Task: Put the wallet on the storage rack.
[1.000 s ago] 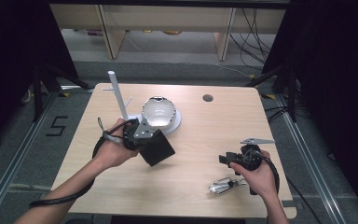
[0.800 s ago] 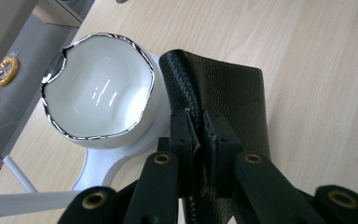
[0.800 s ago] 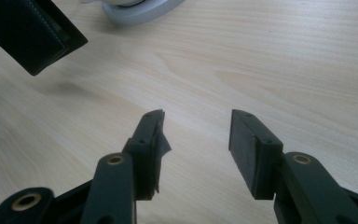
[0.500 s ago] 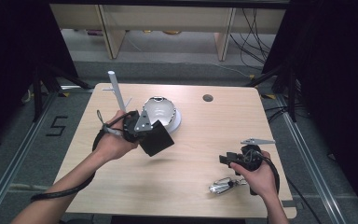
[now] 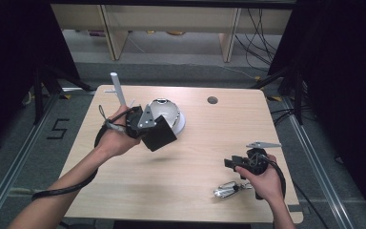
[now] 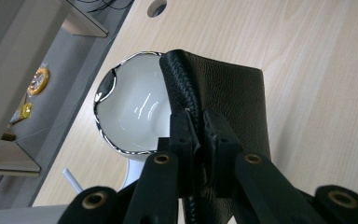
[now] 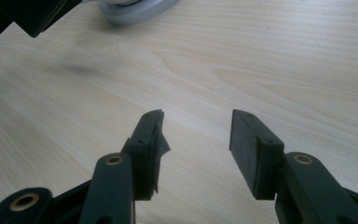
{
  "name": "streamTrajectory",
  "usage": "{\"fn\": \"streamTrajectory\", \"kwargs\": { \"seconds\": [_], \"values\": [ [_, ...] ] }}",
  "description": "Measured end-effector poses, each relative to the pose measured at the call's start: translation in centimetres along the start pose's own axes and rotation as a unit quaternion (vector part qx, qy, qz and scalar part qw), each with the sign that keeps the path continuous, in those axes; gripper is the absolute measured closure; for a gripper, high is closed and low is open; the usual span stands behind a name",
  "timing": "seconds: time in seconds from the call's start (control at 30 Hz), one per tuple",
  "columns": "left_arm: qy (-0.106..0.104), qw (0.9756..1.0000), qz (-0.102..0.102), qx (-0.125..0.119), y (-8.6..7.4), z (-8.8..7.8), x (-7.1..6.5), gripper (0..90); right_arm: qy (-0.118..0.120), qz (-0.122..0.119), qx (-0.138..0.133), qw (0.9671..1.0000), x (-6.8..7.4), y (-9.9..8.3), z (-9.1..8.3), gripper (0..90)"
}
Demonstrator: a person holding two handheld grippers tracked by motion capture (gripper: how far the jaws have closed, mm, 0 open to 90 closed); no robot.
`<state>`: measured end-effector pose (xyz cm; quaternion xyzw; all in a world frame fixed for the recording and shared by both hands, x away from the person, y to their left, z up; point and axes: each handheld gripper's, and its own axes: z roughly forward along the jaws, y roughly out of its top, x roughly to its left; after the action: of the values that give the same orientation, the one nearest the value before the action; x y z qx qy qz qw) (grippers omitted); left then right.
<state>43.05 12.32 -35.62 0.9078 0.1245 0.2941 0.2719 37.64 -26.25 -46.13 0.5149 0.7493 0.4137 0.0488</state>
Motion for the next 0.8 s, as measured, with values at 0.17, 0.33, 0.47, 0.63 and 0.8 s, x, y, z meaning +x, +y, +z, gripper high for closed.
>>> {"fn": "streamTrajectory", "kwargs": {
  "seconds": [0.17, 0.33, 0.47, 0.63, 0.8],
  "values": [
    [0.004, 0.9999, 0.009, -0.002, 0.3, -0.1, 0.4, 82.4, 0.001, -0.013, -0.005, 0.9999, -0.3, 0.0, 0.0, 55.2],
    [0.008, 0.9998, 0.020, 0.002, 0.9, -0.2, 0.8, 82.4, -0.001, -0.004, -0.003, 1.0000, -0.2, 0.0, 0.0, 55.1],
    [0.014, 0.9995, 0.029, -0.001, 1.6, -0.2, 1.3, 82.4, 0.000, -0.012, -0.006, 0.9999, -0.4, 0.0, 0.0, 55.0],
    [0.020, 0.9990, 0.041, 0.006, 2.0, -0.2, 1.8, 82.4, -0.003, -0.012, -0.003, 0.9999, -0.5, 0.0, -0.1, 54.9],
    [0.023, 0.9989, 0.042, 0.006, 2.3, 0.2, 2.2, 82.4, 0.001, -0.011, -0.007, 0.9999, -0.5, 0.0, 0.1, 54.8]
  ]
}}
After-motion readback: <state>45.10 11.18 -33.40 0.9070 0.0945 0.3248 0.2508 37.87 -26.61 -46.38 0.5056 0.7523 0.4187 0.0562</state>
